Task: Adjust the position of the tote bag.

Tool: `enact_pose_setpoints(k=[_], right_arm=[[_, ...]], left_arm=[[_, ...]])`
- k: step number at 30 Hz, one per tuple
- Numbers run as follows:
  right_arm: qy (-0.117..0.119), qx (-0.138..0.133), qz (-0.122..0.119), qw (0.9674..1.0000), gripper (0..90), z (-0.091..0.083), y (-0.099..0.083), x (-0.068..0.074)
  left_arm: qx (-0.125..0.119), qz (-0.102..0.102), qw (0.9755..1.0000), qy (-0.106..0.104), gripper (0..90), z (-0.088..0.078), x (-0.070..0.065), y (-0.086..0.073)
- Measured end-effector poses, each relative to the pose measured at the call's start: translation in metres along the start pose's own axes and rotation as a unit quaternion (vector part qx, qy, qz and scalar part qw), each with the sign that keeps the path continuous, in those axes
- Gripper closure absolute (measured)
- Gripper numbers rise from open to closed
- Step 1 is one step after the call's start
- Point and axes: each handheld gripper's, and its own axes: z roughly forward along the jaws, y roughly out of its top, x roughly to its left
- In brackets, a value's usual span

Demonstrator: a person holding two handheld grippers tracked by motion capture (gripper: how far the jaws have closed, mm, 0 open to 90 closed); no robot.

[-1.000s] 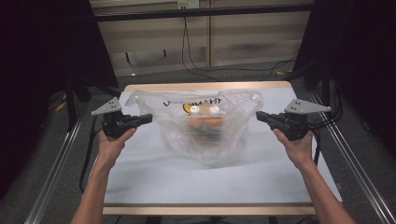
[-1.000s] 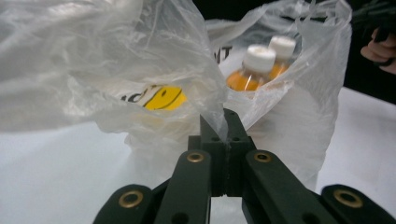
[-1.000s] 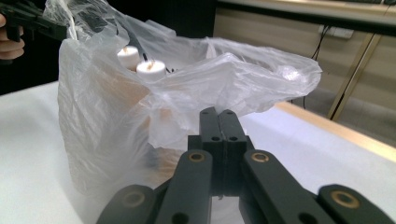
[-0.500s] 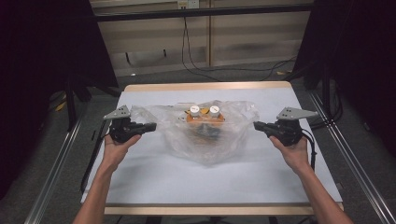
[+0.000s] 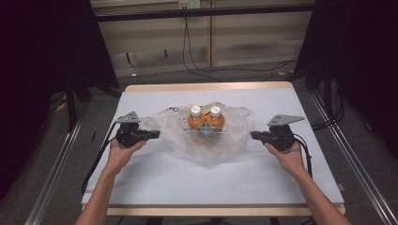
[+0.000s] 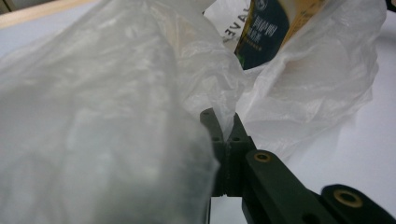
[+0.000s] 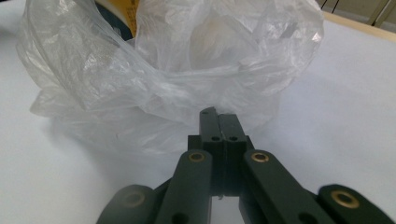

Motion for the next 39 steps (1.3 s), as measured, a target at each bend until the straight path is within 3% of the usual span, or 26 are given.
enact_pose_setpoints(k=[10,26,29,32,37,39], right_arm=[[-0.002,0.044,-0.004,0.9990,90.0,0.020,-0.012,-0.002],[-0.011,0.097,-0.010,0.9952,90.0,0.037,-0.024,-0.007],[-0.006,0.094,-0.005,0.9956,90.0,0.037,-0.024,-0.009],[-0.012,0.094,-0.004,0.9955,90.0,0.037,-0.024,-0.007],[-0.003,0.083,-0.001,0.9966,90.0,0.035,-0.025,-0.007],[0.004,0.062,0.000,0.9981,81.6,0.031,-0.023,-0.007]], left_arm=[[0.047,0.007,0.9988,0.010,90.0,0.015,0.003,-0.009],[0.086,0.015,0.9961,0.014,90.0,0.030,0.005,-0.018],[0.103,0.020,0.9943,0.018,90.0,0.035,0.005,-0.022],[0.099,0.013,0.9948,0.018,90.0,0.035,0.005,-0.023],[0.090,0.007,0.9959,0.007,89.4,0.033,0.005,-0.024],[0.080,0.002,0.9968,0.004,86.7,0.029,0.003,-0.023]])
